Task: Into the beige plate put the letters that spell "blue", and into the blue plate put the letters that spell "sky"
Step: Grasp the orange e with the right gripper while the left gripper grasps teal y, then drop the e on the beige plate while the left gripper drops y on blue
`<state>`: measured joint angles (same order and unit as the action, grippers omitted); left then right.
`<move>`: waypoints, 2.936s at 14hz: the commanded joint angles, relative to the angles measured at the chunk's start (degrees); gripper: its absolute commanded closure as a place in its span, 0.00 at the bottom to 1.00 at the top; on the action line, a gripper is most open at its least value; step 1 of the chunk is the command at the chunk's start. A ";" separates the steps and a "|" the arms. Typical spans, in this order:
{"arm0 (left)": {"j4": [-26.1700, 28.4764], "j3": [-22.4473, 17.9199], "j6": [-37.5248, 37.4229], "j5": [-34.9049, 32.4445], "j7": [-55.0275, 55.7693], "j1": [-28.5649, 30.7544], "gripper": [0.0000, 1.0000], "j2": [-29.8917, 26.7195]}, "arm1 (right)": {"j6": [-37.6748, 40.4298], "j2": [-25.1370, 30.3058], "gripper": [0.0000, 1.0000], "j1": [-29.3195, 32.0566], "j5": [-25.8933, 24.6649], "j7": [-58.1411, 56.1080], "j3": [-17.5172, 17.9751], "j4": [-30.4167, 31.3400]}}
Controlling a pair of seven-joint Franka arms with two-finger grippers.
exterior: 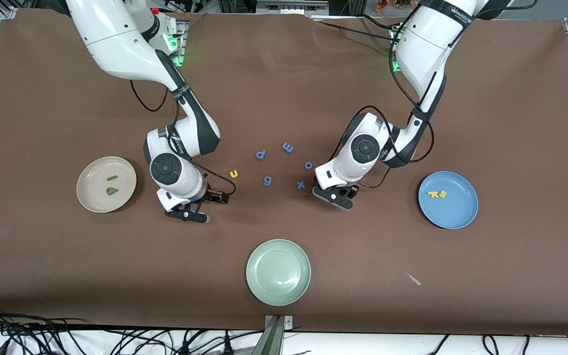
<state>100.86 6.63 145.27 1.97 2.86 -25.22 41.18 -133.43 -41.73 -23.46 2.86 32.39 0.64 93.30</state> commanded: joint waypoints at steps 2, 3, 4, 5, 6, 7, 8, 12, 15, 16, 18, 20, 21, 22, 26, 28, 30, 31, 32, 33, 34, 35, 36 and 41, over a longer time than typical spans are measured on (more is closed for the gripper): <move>-0.58 -0.66 0.10 -2.67 -0.58 -1.24 0.30 1.10 | -0.34 -1.16 0.01 -0.09 1.45 0.22 0.94 -1.28; -0.58 -0.66 0.10 -2.76 -0.58 -1.24 0.40 1.10 | -0.34 -1.16 0.08 0.00 1.45 -0.13 0.94 -1.11; -0.49 -0.66 0.02 -2.76 -0.58 -1.24 0.50 1.10 | -0.34 -1.25 0.13 0.00 1.45 -0.39 0.94 -0.67; -0.49 -0.66 0.01 -2.76 -0.66 -1.24 0.58 1.10 | -0.34 -1.42 0.15 0.26 1.36 -0.48 1.03 -0.67; -0.49 -0.74 0.01 -2.76 -0.58 -1.24 0.66 1.10 | -0.34 -1.43 0.16 0.43 1.36 -1.00 1.03 -0.75; -0.49 -0.75 0.01 -2.76 -0.66 -1.15 0.73 1.10 | -0.43 -1.51 0.20 0.52 1.45 -1.71 0.94 -0.75; -0.49 -0.75 -0.07 -2.76 -0.66 -1.15 0.77 1.10 | -0.69 -1.51 0.25 0.61 1.45 -1.80 1.03 -0.67; 0.03 -1.80 -1.99 -2.76 -0.31 0.60 0.80 -2.22 | -0.87 -1.86 0.60 0.70 1.45 -1.71 1.03 -0.67; 1.26 -1.80 -6.65 -2.76 -5.99 6.39 0.80 -6.79 | -0.87 -2.04 0.77 0.70 1.54 -1.71 1.03 -0.75; 1.53 -1.80 -7.53 -2.59 -9.59 8.76 0.80 -8.20 | -0.87 -2.13 0.80 0.61 1.54 -1.63 1.03 -0.75; 2.76 -1.71 -10.34 -2.15 -16.10 13.59 0.79 -10.84 | -0.61 -2.04 0.86 0.70 1.54 -1.45 1.03 -1.19; 5.38 -1.71 -11.32 -2.23 -22.34 19.03 0.79 -13.22 | 1.66 -1.25 0.89 1.22 1.54 -2.32 0.86 -1.80; 6.70 -1.71 -11.32 -2.23 -26.90 22.11 0.78 -13.84 | 3.77 -0.55 0.89 2.10 1.45 -3.89 0.85 -1.72; 7.32 -1.71 -11.32 -2.23 -32.34 25.97 0.76 -13.84 | 6.40 1.54 0.89 2.72 1.36 -8.52 0.42 -1.11; 7.24 -1.80 -10.97 -2.85 -41.01 32.42 0.76 -13.31 | 11.70 9.80 0.89 3.42 1.45 -28.30 -6.68 6.51; 7.16 -1.98 -10.62 -2.93 -41.09 32.68 0.74 -12.88 | 11.35 14.20 0.89 3.42 1.45 -38.05 -10.99 12.14; 7.07 -2.06 -10.53 -3.72 -40.57 32.95 0.22 -12.17 | 9.51 17.46 0.89 3.42 1.45 -45.01 -14.86 17.59; 7.15 -2.06 -10.45 -3.81 -40.22 33.21 0.00 -12.43 | 8.98 17.73 0.89 3.42 1.45 -48.52 -16.88 19.01; 7.33 -2.15 -10.53 -3.81 -40.21 33.30 0.00 -12.96 | 8.80 17.56 0.89 3.42 1.45 -51.95 -18.99 19.54; 7.85 -2.15 -10.53 -3.99 -40.13 33.30 0.00 -13.92 | 8.71 16.95 0.89 3.60 1.45 -54.25 -20.66 19.90; 9.42 -2.15 -10.45 -3.99 -40.21 33.56 0.00 -14.97 | 8.71 15.90 0.89 4.56 1.45 -54.97 -21.11 19.99; 11.79 -2.06 -10.53 -3.99 -40.65 34.52 0.00 -17.16 | 8.80 15.37 0.76 5.44 1.45 -54.97 -21.12 19.90; 14.68 -2.06 -10.53 -3.47 -40.31 34.71 0.00 -20.23 | 8.80 15.27 0.31 5.71 1.45 -54.97 -21.12 19.90; 17.97 -0.23 -14.98 -3.29 -39.61 32.17 0.00 -33.86 | 12.57 16.24 0.00 5.01 1.54 -53.92 -18.23 17.36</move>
<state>115.20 5.10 133.47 0.22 -38.09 8.39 15.26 -122.84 -26.40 -18.18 3.42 -21.50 -19.18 111.82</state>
